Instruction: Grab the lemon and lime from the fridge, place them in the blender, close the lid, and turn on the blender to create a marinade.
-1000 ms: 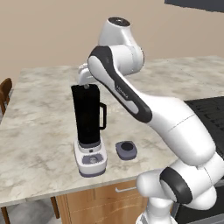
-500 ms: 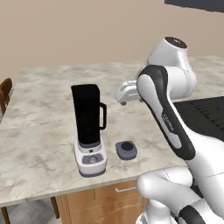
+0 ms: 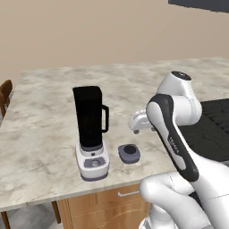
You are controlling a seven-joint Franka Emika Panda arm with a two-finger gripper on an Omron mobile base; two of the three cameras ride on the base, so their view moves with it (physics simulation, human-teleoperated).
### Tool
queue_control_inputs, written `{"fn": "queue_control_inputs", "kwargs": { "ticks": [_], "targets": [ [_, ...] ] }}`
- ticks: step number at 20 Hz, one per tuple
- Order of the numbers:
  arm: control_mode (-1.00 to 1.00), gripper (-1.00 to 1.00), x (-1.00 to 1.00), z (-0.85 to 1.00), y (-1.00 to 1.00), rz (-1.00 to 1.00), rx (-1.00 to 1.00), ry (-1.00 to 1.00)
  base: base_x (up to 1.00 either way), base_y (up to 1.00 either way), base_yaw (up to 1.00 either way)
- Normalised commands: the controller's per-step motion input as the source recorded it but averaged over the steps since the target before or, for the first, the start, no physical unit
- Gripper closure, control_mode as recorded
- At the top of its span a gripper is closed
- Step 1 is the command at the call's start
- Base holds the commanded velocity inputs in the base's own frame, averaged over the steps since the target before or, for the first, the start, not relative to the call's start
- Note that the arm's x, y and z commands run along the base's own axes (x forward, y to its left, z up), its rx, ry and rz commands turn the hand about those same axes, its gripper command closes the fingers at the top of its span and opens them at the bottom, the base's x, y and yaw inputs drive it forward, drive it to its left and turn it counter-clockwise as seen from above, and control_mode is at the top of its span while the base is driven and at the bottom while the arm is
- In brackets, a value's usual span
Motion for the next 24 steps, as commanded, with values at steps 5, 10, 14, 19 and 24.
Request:
{"fn": "queue_control_inputs", "kwargs": {
  "ticks": [5,10,14,19,24],
  "targets": [
    [-1.0,-1.0,0.21,-0.74,-0.05,0.0,-0.07,0.2,0.0,0.0,0.0],
    [-1.0,-1.0,0.19,-0.63,-0.21,-0.05,-0.03,0.23,0.0,0.0,0.0],
    [-1.0,-1.0,0.33,-0.56,0.0,0.0,-0.05,0.16,0.0,0.0,0.0],
    [-1.0,-1.0,0.37,-0.47,0.0,0.0,-0.08,0.07,0.0,0.0,0.0],
    [-1.0,-1.0,0.43,-0.44,0.01,0.0,-0.13,0.04,0.0,0.0,0.0]
  ]
}}
